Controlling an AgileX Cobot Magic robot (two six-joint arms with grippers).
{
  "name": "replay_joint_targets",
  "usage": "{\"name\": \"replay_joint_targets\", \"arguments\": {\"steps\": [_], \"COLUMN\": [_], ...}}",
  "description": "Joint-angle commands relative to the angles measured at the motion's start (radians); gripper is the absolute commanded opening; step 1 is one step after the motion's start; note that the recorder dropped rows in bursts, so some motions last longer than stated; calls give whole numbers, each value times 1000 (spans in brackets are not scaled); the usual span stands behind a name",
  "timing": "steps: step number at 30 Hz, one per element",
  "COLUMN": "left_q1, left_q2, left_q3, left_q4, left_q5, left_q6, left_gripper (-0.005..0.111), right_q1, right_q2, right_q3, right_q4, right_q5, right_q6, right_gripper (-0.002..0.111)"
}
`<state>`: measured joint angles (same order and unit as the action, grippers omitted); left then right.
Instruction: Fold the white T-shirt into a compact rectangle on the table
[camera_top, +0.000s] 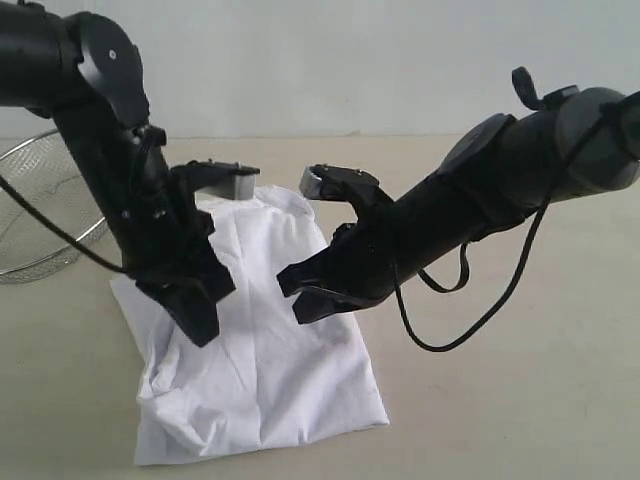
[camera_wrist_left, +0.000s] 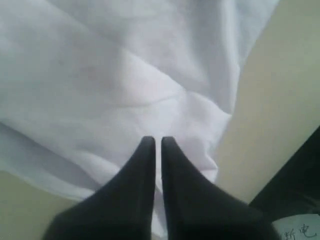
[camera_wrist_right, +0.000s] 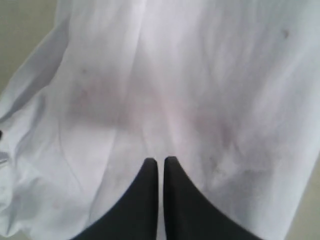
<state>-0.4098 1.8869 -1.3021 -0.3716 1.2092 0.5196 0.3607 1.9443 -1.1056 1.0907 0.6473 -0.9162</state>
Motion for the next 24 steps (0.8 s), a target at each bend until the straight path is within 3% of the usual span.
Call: {"name": "replay_joint_targets", "arguments": {"steps": [1,14,19,24], "left_q1": [-43,-43,-43,-43], "left_q2": [-11,-17,-29,-29], "left_q3": [107,326,400,430], "left_q4": [-10,47,149,152], "left_q5": [-53,-128,-223,-323], "left_q6": [-12,-63,-142,-146], "left_gripper": [4,4,4,4], "right_q1": [-3,-3,-3,-3], "right_q2": [-22,-22,-22,-22], "right_q3": [1,1,1,1], "right_q4": [-7,-25,-27,-27], "right_q5": [37,47,47,55], "right_q6": [11,20,20,20], "right_gripper": [0,0,0,0]}}
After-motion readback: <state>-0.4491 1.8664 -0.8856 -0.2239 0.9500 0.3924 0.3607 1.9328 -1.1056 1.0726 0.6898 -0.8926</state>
